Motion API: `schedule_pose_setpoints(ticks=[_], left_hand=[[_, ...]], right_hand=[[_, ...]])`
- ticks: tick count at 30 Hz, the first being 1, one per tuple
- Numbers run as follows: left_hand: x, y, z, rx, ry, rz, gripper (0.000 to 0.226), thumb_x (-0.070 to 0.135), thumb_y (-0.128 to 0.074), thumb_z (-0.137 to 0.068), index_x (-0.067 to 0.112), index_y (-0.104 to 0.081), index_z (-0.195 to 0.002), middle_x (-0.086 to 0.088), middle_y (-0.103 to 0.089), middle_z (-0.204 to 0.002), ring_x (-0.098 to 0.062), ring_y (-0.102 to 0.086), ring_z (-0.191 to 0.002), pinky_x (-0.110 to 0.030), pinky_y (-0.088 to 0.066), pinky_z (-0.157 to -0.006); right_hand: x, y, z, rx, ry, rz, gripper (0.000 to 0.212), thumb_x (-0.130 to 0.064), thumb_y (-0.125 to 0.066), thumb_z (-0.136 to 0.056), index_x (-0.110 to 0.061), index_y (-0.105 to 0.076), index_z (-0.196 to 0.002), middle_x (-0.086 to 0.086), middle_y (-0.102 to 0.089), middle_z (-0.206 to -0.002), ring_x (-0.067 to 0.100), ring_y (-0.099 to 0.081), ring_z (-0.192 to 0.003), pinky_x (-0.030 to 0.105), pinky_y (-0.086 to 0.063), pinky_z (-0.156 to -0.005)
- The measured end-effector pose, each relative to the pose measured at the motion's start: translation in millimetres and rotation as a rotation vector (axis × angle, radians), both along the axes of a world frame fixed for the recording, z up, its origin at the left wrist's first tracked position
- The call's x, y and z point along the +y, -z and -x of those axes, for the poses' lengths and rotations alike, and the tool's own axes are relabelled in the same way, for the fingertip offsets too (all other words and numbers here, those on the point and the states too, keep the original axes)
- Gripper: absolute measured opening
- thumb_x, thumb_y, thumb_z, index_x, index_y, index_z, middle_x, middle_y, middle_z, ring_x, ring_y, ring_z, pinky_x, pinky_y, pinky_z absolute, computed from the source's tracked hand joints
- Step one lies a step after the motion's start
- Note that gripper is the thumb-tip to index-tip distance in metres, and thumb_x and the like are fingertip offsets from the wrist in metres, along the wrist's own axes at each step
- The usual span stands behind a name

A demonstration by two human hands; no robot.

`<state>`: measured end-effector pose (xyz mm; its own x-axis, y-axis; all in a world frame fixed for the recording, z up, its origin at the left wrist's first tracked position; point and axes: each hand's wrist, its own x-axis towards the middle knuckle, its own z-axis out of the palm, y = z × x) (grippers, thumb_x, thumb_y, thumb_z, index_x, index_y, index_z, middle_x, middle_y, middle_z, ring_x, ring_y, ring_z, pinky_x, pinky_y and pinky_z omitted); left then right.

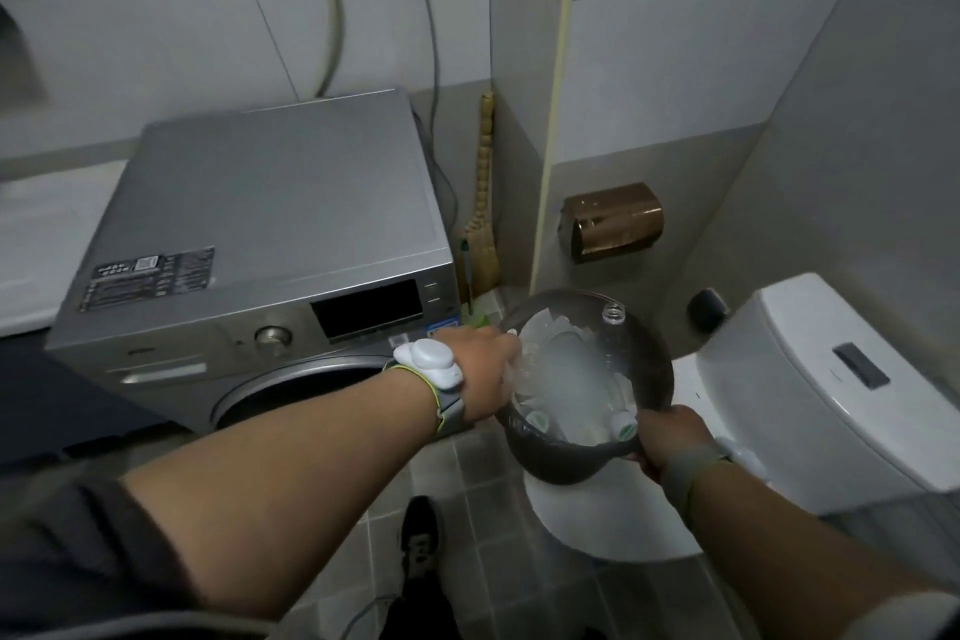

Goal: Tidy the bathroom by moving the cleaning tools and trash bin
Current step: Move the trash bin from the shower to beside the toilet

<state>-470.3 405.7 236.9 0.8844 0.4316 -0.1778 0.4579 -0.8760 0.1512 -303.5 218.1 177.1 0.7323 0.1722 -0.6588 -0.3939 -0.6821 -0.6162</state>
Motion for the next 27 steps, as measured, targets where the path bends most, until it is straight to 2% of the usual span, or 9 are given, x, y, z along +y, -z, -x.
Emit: schedule_pose_setpoints(ticks=[4,6,9,12,17,20,24,27], left_hand=[[64,5,-17,0.011,0.130,-0.019,0.034,0.047,-0.049,-0.083,0.038,-0.052,-0.115,0.005,-0.061,-0.122,-0.025,-0.060,-0.111,-0.035,-0.047,-0.093],[96,3,-25,-0.005,0.182,-0.012,0.034,0.048,-0.051,-0.084,0.038,-0.052,-0.117,0.006,-0.062,-0.122,-0.024,-0.061,-0.111,-0.034,-0.047,-0.092],[136,3,-32,-0.013,0.230,0.018,0.035,0.046,-0.053,-0.083,0.039,-0.051,-0.118,0.007,-0.062,-0.120,-0.024,-0.062,-0.108,-0.035,-0.048,-0.091],[173,8,-41,0.004,0.236,0.068,0.037,0.046,-0.053,-0.081,0.041,-0.050,-0.117,0.008,-0.062,-0.118,-0.023,-0.063,-0.104,-0.038,-0.049,-0.089],[203,15,-52,-0.081,0.216,0.142,0.040,0.055,-0.050,-0.081,0.044,-0.045,-0.119,0.009,-0.065,-0.112,-0.021,-0.066,-0.096,-0.036,-0.053,-0.080],[216,22,-70,-0.080,0.219,0.131,0.037,0.052,-0.051,-0.081,0.043,-0.046,-0.117,0.008,-0.064,-0.112,-0.023,-0.066,-0.095,-0.035,-0.053,-0.078],[228,37,-105,-0.019,0.230,0.117,0.036,0.051,-0.051,-0.083,0.042,-0.045,-0.118,0.006,-0.061,-0.115,-0.024,-0.065,-0.097,-0.031,-0.049,-0.076],[230,42,-118,0.029,0.232,0.111,0.035,0.052,-0.049,-0.086,0.044,-0.044,-0.120,0.008,-0.060,-0.117,-0.020,-0.065,-0.096,-0.029,-0.044,-0.073]], right_hand=[[55,0,3,-0.031,0.001,0.044,0.022,-0.007,-0.056,-0.082,0.007,-0.062,-0.098,0.030,-0.068,-0.086,0.037,-0.068,-0.060,0.023,-0.046,-0.042],[80,-2,3,-0.052,-0.012,0.076,0.024,-0.009,-0.058,-0.081,0.006,-0.063,-0.099,0.028,-0.068,-0.085,0.036,-0.068,-0.062,0.026,-0.049,-0.044],[110,0,7,-0.070,-0.015,0.122,0.039,-0.022,-0.064,-0.062,0.000,-0.064,-0.095,0.023,-0.068,-0.081,0.038,-0.069,-0.069,0.040,-0.058,-0.055],[131,10,5,-0.059,-0.004,0.151,0.055,-0.032,-0.067,-0.046,-0.004,-0.065,-0.094,0.019,-0.070,-0.081,0.037,-0.070,-0.069,0.045,-0.062,-0.061],[146,10,2,-0.024,0.116,0.121,0.054,-0.024,-0.070,-0.045,0.002,-0.067,-0.093,0.022,-0.071,-0.077,0.036,-0.072,-0.062,0.043,-0.062,-0.058],[147,32,-15,-0.018,0.123,0.142,0.067,-0.034,-0.067,-0.032,-0.001,-0.068,-0.090,0.020,-0.072,-0.072,0.037,-0.072,-0.061,0.049,-0.061,-0.057],[163,35,-36,0.000,0.111,0.229,0.053,-0.032,-0.067,-0.038,-0.005,-0.068,-0.083,0.012,-0.073,-0.067,0.032,-0.072,-0.063,0.038,-0.063,-0.061],[170,44,-48,-0.004,0.093,0.259,0.052,-0.036,-0.066,-0.035,-0.006,-0.069,-0.077,0.009,-0.072,-0.059,0.031,-0.072,-0.060,0.039,-0.063,-0.062]])
